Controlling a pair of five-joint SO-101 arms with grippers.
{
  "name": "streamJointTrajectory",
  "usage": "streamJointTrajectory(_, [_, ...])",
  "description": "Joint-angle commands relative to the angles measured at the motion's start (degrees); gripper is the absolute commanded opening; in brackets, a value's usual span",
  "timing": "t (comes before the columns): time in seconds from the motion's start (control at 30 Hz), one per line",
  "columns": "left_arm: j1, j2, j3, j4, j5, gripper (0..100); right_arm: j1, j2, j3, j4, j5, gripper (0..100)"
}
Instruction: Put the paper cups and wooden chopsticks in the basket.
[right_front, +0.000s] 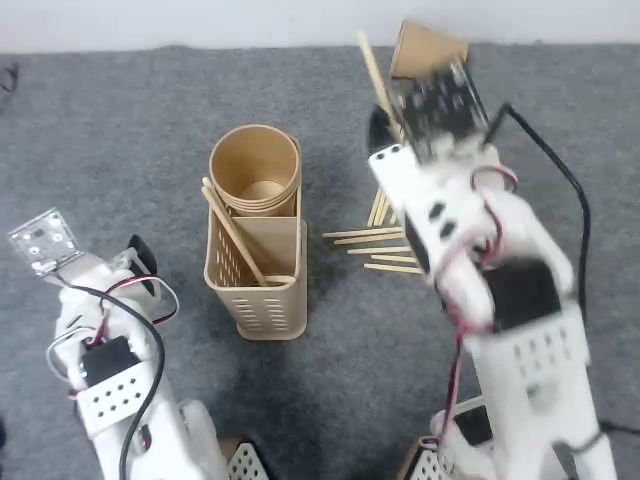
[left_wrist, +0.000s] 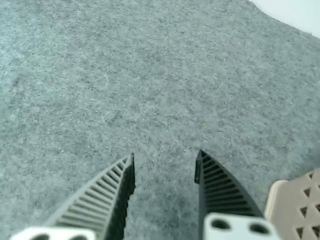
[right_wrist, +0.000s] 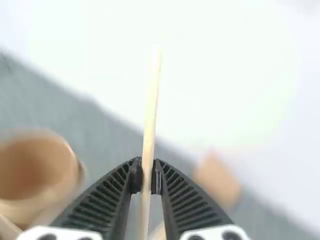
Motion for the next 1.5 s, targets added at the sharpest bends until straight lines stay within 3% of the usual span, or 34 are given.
streamJointTrajectory(0.0, [0.3, -1.0, -0.1, -1.2, -0.6, 19, -4.3, -2.5, -0.4, -7.9, 1.0, 0.6])
streamJointTrajectory(0.2, [0.3, -1.0, -0.1, -1.2, -0.6, 19, -11.9, -2.9, -0.4, -15.6, 0.8, 0.6])
streamJointTrajectory(0.4, [0.3, -1.0, -0.1, -1.2, -0.6, 19, -21.1, -2.1, -0.4, -20.8, -8.5, 0.6])
streamJointTrajectory(0.57, [0.3, -1.0, -0.1, -1.2, -0.6, 19, -23.6, 4.3, 0.4, -21.8, -10.5, 0.6])
streamJointTrajectory(0.77, [0.4, -1.0, -0.1, -1.2, -0.6, 19, -24.7, 8.8, 11.5, -25.6, -16.6, 0.6])
streamJointTrajectory(1.07, [0.4, -1.0, -0.1, -1.2, -0.6, 19, -25.9, 8.9, 25.7, -32.7, -14.6, 1.7])
streamJointTrajectory(1.17, [0.4, -1.0, -0.1, -1.2, -0.6, 19, -27.4, 8.0, 25.2, -28.6, -9.2, 14.7])
streamJointTrajectory(1.27, [0.4, -1.0, -0.1, -1.2, -0.6, 19, -28.5, 3.2, 24.9, -24.0, -8.8, 28.7])
streamJointTrajectory(1.47, [0.4, -1.0, -0.1, -1.2, -0.6, 19, -26.5, -10.2, 24.4, -18.8, -7.8, 19.6])
